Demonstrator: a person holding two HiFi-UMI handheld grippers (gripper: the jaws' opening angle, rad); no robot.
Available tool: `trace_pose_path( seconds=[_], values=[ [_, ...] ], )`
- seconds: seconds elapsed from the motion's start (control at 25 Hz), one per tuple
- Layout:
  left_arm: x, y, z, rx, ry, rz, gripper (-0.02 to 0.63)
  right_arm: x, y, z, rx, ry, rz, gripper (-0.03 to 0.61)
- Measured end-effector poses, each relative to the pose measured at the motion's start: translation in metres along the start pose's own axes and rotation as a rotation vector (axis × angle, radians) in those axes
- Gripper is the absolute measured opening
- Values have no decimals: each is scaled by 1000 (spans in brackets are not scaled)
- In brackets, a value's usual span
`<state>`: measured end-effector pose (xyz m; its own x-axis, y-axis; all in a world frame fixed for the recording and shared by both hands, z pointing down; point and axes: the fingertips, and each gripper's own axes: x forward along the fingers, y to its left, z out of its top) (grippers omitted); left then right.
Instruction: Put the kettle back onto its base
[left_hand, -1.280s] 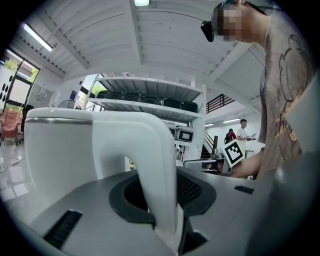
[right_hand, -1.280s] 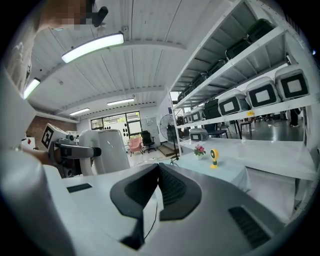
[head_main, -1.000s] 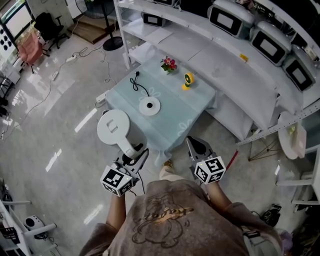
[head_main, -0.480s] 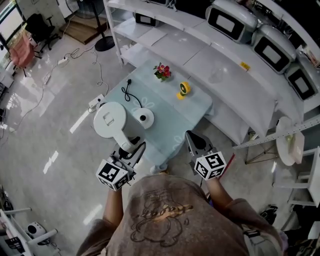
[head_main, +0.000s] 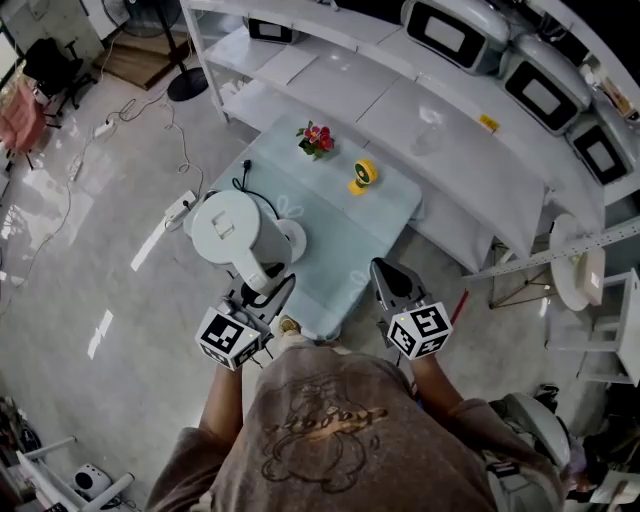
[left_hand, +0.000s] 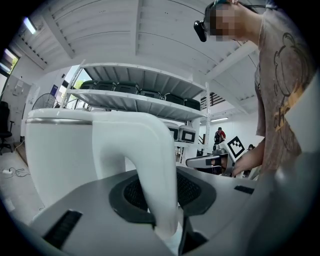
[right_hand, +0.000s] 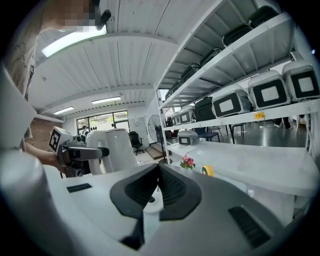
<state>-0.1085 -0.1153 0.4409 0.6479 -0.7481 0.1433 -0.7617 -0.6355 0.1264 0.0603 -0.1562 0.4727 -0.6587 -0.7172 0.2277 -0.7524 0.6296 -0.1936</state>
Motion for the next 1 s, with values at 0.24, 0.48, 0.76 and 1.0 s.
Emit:
trace_pose_path(
  seconds=[0.24, 0.48, 0.76, 1.0],
  values=[
    [23, 24, -23, 5, 25, -49, 120, 6, -1, -8, 13, 24, -60, 0],
    [53, 46, -56, 0, 27, -90, 121, 6, -9, -20, 30, 70, -118, 1],
    [79, 66, -93, -19, 65, -112, 121, 10, -19, -29, 33, 104, -163, 1],
    [94, 76, -116, -20, 90, -106, 121, 13, -26, -31, 42, 109, -204, 0]
  ],
)
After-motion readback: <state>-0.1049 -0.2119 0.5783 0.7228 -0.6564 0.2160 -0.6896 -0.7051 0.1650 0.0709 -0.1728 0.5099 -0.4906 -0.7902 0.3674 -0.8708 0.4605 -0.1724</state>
